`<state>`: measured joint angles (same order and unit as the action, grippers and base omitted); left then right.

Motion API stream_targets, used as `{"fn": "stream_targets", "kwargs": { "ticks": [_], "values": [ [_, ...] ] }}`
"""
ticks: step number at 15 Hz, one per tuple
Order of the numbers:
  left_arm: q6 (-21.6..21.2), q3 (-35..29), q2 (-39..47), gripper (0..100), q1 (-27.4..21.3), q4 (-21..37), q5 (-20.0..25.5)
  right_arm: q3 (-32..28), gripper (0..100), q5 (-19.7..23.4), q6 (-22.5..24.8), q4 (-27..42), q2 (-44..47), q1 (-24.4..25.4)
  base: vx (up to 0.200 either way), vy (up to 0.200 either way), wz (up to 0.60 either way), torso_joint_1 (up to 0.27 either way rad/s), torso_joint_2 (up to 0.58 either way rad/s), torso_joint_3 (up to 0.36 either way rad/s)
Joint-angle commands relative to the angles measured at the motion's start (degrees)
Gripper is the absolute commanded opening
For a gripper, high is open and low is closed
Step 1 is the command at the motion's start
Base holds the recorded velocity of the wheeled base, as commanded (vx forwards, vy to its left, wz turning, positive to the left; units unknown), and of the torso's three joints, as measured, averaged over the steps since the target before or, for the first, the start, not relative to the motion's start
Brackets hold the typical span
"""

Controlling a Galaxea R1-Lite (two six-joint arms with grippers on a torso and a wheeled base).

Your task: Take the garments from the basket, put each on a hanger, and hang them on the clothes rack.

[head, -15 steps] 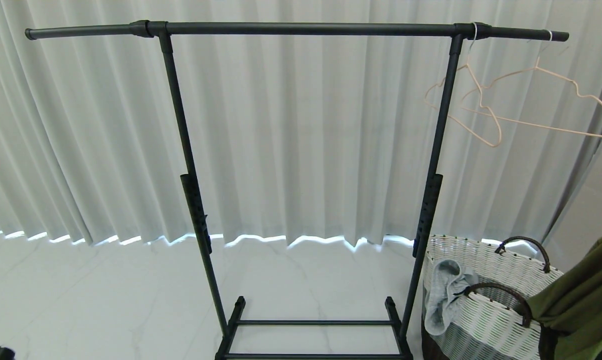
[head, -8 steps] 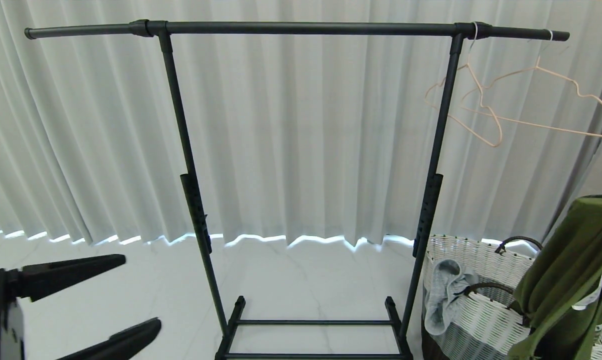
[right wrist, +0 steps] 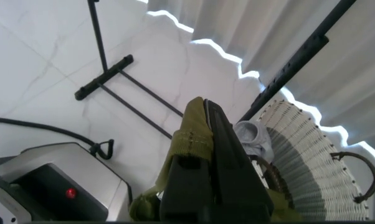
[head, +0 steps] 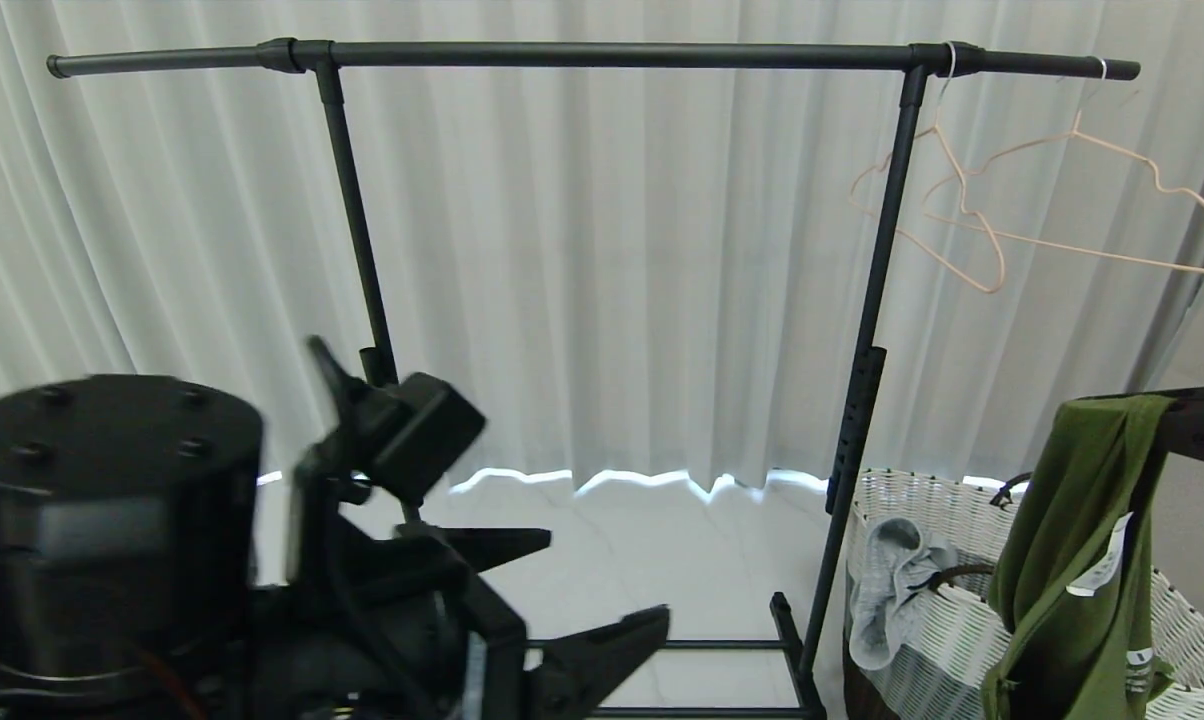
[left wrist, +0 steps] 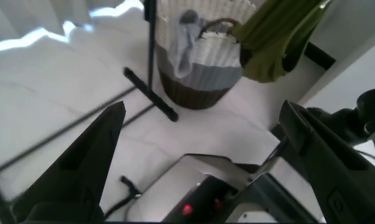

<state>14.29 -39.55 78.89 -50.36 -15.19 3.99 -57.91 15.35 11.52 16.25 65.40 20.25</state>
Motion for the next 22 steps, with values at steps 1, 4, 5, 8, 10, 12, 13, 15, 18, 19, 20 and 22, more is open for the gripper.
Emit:
{"fn": "stream_targets", "kwargs": {
  "ticks": [1, 4, 5, 8, 10, 12, 13, 15, 18, 19, 20, 22],
  "values": [
    [5.8, -4.7, 16.1, 100, -8.2, -5.7, -3.3, 0.6, 0, 0.0, -0.4, -0.3, 0.5, 0.1, 0.000, 0.000, 0.00, 0.000, 0.00, 0.000],
    [11.1, -11.9, 27.2, 100, -13.1, -9.2, -3.4, 0.8, 0, 0.1, -1.0, -1.2, 0.4, 0.1, 0.000, 0.000, 0.00, 0.000, 0.00, 0.000],
    [12.7, -14.8, 30.5, 100, -14.3, -9.7, -3.5, 0.8, 0, 0.2, -1.0, -1.3, 0.4, 0.1, 0.000, 0.000, 0.00, 0.000, 0.00, 0.000],
    [14.4, -23.4, 38.8, 100, -15.1, -10.3, -3.5, 1.0, 0, 0.6, -1.0, -1.3, -0.5, 0.4, 0.000, 0.000, 0.00, 0.000, 0.00, 0.000],
    [14.9, -28.3, 42.8, 100, -14.3, -10.3, -2.9, 1.2, 0, 0.9, -1.0, -1.3, -0.7, 1.0, 0.000, 0.000, 0.00, 0.000, 0.00, 0.000],
    [14.8, -32.3, 46.6, 100, -13.7, -10.3, -2.0, 1.2, 0, 1.3, -1.0, -1.3, -0.7, 1.3, 0.000, 0.000, 0.00, 0.000, 0.00, 0.000],
    [14.9, -34.5, 48.3, 100, -13.4, -10.2, -1.6, 1.3, 0, 1.3, -1.0, -1.3, -0.7, 1.5, 0.000, 0.000, 0.00, 0.000, 0.00, 0.000],
    [14.8, -37.5, 51.0, 100, -13.1, -10.2, -1.4, 1.6, 0, 1.3, -1.1, -1.3, -1.0, 1.5, 0.000, 0.000, 0.00, 0.000, 0.00, 0.000],
    [14.5, -40.4, 55.4, 100, -12.5, -10.2, -1.3, 2.6, 0, 1.3, -1.5, -1.3, -2.4, 2.4, 0.000, 0.000, 0.00, 0.000, 0.00, 0.000],
    [14.5, -40.3, 55.9, 100, -12.5, -10.2, -1.3, 2.8, 0, 1.3, -1.9, -1.3, -2.8, 2.6, 0.000, 0.000, 0.00, 0.000, 0.00, 0.000],
    [14.5, -40.1, 56.0, 100, -12.5, -10.2, -1.4, 2.9, 0, 1.3, -2.0, -1.2, -3.2, 2.6, 0.000, 0.000, 0.00, 0.000, 0.00, 0.000],
    [14.4, -40.1, 56.1, 0, -12.5, -10.2, -1.4, 2.9, 0, 1.3, -2.6, -1.3, -3.6, 2.6, 0.000, 0.000, 0.00, 0.000, 0.00, 0.000]
  ]
}}
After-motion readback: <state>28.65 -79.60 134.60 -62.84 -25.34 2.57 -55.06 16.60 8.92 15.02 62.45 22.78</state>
